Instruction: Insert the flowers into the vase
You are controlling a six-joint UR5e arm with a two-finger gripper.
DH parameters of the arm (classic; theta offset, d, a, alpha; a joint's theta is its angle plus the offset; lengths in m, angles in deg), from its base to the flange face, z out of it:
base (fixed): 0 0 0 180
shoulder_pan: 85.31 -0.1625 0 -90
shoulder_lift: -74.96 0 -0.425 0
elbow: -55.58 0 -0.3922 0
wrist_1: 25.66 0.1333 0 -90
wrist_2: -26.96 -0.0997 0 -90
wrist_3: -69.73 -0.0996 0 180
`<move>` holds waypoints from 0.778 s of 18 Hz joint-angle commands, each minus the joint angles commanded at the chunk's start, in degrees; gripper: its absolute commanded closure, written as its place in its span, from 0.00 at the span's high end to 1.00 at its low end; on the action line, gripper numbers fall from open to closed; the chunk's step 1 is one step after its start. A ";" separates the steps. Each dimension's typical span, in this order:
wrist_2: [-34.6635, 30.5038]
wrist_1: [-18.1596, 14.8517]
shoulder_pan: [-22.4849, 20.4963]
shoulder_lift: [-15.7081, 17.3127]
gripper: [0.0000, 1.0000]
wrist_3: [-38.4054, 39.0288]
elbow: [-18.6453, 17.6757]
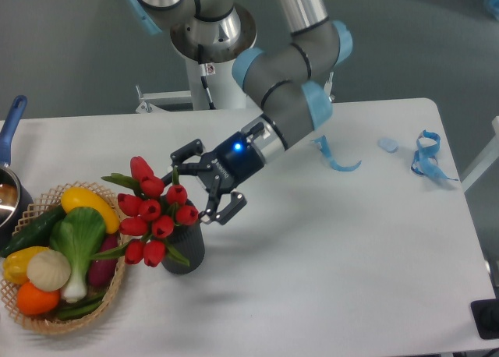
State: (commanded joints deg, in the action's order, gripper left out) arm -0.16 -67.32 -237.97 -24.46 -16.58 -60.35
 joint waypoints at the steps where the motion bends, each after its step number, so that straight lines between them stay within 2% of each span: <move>1: -3.43 0.00 -1.32 1.67 1.00 0.00 0.17; 5: -20.47 -0.26 -7.46 9.14 1.00 0.70 1.05; 7: -25.94 -0.35 -9.06 10.47 1.00 0.70 2.89; 9: -30.43 -0.79 -13.26 11.70 1.00 0.18 4.82; 10: -31.58 -1.14 -14.06 12.05 1.00 0.44 6.40; 11: -32.54 -2.71 -14.60 12.67 1.00 0.61 8.24; 12: -34.56 -5.68 -14.69 12.93 1.00 -0.08 10.00; 14: -40.61 -9.30 -14.86 13.46 1.00 -2.88 12.21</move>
State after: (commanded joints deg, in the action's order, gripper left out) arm -40.77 -76.63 -252.83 -11.00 -19.46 -48.14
